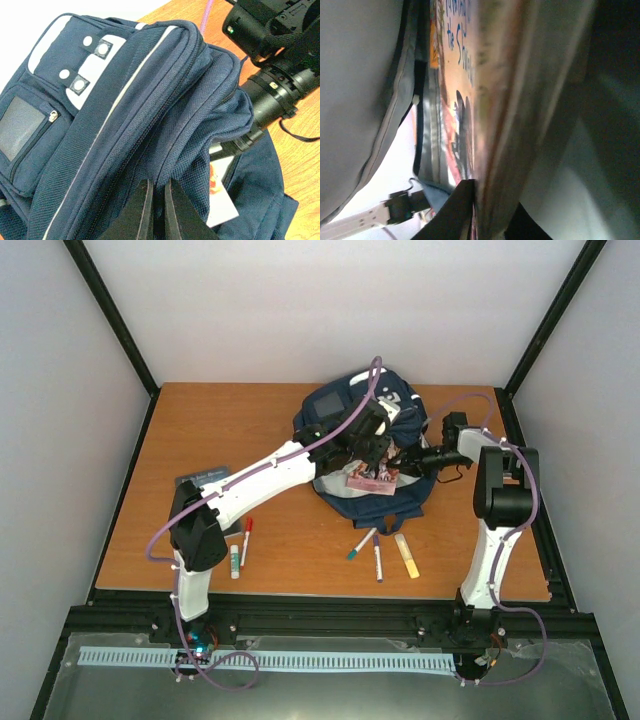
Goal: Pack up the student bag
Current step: Place the book in the student bag.
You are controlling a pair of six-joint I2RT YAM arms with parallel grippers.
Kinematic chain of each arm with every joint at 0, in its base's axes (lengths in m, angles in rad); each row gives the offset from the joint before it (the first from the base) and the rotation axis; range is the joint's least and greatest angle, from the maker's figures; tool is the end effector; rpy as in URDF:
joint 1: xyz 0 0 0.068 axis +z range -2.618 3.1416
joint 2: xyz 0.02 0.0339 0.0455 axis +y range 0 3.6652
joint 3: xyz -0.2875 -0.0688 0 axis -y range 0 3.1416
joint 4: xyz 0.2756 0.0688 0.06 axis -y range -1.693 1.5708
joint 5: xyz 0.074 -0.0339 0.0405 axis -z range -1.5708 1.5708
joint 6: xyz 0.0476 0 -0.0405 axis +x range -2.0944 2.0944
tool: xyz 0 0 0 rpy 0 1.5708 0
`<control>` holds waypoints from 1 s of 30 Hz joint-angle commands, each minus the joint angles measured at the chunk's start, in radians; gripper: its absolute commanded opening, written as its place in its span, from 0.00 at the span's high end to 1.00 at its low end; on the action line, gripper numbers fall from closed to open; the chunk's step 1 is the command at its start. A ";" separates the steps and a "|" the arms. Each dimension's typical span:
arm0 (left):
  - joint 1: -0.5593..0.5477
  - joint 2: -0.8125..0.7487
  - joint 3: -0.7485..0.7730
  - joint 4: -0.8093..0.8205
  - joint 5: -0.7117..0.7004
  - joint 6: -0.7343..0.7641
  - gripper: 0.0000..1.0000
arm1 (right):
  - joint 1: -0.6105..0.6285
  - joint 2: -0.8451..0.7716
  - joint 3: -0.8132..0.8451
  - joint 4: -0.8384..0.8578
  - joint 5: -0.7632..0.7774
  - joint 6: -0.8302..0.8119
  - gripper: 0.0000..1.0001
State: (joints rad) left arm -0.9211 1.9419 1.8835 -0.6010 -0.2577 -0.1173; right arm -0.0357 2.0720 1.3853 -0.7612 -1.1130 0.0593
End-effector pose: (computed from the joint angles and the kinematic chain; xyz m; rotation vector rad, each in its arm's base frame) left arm 0.3108 -0.3890 0.3517 0.7372 2.0941 -0.2896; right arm 0.4222 0.0276 0.1430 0.0239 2.5892 1.6113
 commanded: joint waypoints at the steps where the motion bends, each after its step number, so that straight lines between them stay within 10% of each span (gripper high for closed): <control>1: -0.002 -0.059 0.020 0.045 -0.006 -0.018 0.99 | 0.016 0.058 0.065 0.149 0.069 0.106 0.88; 15: -0.002 -0.093 -0.034 0.051 -0.040 -0.016 0.99 | 0.031 -0.133 -0.031 0.105 0.212 -0.004 0.51; 30: 0.001 -0.174 -0.090 0.086 -0.030 -0.076 0.99 | 0.151 -0.664 -0.486 0.308 0.638 -0.370 0.51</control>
State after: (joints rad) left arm -0.9211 1.8408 1.7718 -0.5915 -0.2798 -0.1471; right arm 0.0456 1.5143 0.9825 -0.5705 -0.6506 -0.1677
